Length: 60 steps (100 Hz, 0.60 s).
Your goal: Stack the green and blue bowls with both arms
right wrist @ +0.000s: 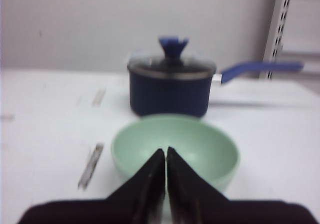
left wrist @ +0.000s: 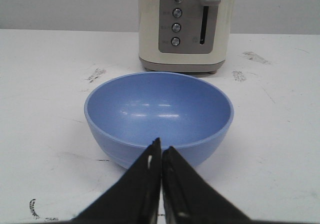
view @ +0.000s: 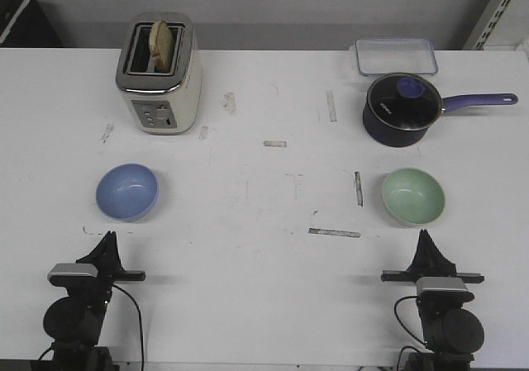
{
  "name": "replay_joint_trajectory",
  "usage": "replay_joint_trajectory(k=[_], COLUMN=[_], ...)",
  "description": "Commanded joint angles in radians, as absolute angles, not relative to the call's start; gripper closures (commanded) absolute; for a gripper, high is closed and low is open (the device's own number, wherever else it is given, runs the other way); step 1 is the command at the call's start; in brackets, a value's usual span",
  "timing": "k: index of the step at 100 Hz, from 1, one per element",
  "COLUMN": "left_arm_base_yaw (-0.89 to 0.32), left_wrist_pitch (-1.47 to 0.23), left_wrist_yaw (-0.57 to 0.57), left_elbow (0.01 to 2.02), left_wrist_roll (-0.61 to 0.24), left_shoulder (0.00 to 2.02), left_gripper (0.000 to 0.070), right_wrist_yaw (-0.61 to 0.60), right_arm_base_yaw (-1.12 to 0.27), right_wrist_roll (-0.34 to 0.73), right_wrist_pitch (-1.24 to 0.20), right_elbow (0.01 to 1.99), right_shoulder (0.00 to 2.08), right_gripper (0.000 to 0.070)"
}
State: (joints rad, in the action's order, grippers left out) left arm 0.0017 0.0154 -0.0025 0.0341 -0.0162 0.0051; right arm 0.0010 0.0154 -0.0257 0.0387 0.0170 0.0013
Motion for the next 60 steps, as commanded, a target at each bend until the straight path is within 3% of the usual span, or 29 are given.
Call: replay_joint_trajectory(k=[1,30,46,60], left_arm_base_yaw=[0.002,0.002,0.002,0.002], left_wrist_pitch=[0.031,0.031,0.031,0.031], left_wrist_yaw=[-0.004,-0.004,-0.004,-0.004], left_elbow=[0.014,0.014,0.014,0.014], left_wrist_roll=[-0.012,-0.012,-0.012,-0.012], left_shoulder=[0.003,0.003,0.003,0.003], left_gripper=[0.0698,0.0698,0.0698,0.0698], right_wrist_yaw=[0.001,0.059,0.033,-0.05], right_arm_base_yaw=[0.018,0.019,0.018,0.019], right_wrist_roll=[-0.023,-0.034,-0.029,-0.027], right_wrist_pitch=[0.072,0.038,-0.107,-0.268], right_elbow=[0.059,0.395,0.643,0.848], right_shoulder=[0.001,0.117,0.347,0.564], right_gripper=[0.07,0.07,0.068,0.0603])
